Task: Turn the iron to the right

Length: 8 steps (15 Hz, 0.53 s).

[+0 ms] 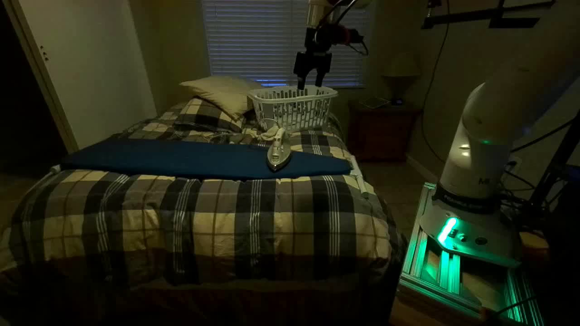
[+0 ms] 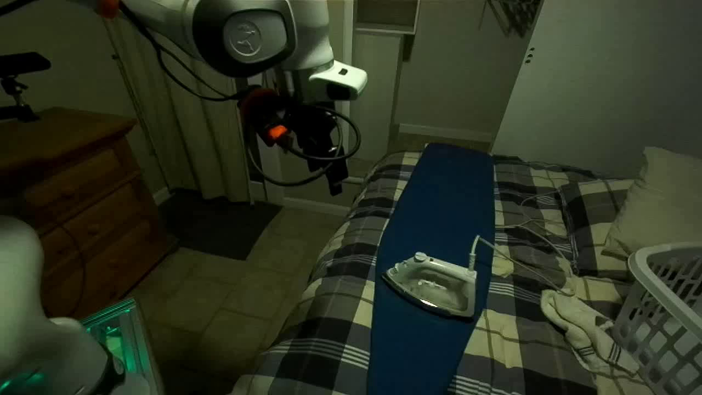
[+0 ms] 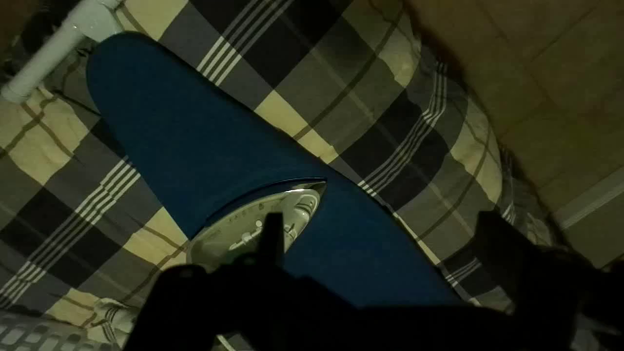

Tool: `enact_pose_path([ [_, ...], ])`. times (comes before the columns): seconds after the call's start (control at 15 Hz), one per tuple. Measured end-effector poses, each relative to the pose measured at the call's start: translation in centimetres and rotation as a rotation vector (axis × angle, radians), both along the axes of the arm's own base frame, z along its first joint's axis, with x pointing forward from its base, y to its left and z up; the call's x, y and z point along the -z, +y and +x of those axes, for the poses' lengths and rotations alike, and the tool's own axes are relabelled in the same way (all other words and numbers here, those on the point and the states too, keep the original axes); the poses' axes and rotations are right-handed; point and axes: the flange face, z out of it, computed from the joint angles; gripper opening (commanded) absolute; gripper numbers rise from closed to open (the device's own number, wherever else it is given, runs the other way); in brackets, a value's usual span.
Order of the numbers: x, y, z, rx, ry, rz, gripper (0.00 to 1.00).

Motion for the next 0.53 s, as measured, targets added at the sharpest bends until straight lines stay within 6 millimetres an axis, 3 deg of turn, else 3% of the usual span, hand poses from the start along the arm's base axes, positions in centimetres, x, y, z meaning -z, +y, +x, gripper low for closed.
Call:
enact_pose_path([
  [0.4,0.0,0.0,0.1,0.012,-0.006,0.002,1.0],
  [0.53,0.4,-0.2,1.7,0.091,-0.069,0.015,1.0],
])
